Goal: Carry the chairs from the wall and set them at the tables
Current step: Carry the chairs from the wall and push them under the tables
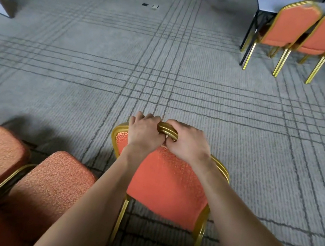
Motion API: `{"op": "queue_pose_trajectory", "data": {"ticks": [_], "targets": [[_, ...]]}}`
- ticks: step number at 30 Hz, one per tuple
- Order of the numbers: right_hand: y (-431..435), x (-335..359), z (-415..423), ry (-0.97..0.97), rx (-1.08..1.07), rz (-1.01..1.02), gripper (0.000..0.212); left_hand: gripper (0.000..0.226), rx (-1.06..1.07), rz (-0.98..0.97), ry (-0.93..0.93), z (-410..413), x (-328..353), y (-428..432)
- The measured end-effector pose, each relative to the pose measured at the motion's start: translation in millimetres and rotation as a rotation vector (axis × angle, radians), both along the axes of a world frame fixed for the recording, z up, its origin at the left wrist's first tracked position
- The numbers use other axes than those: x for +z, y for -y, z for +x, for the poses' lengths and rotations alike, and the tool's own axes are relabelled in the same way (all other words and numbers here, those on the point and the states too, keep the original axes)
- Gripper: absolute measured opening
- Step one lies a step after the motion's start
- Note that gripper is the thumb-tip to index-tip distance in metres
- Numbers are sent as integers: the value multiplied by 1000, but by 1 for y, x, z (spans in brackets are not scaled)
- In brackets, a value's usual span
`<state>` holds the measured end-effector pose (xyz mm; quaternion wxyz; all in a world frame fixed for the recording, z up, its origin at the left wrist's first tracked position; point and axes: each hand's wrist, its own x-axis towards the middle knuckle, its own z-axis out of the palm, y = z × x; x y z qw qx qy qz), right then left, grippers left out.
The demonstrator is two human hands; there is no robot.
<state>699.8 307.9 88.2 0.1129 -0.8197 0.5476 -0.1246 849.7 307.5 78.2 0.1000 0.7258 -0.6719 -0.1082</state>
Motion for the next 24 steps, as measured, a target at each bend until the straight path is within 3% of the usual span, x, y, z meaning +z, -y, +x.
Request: {"op": "queue_pose_trajectory", "data": {"ticks": [6, 10, 19, 24], "targets": [[-4, -4, -20, -158, 16, -41, 22, 17, -4, 66, -128, -8, -6, -18], [-6, -9, -47, -206, -43, -9, 22, 16, -86, 46, -62, -32, -11, -24], [-33, -30, -152, -138, -320, 15, 13, 19, -275, 36, -43, -139, -20, -27], [-22, -32, -154, -55, -231, -7, 18, 17, -138, -43, 42, -146, -27, -21]]}}
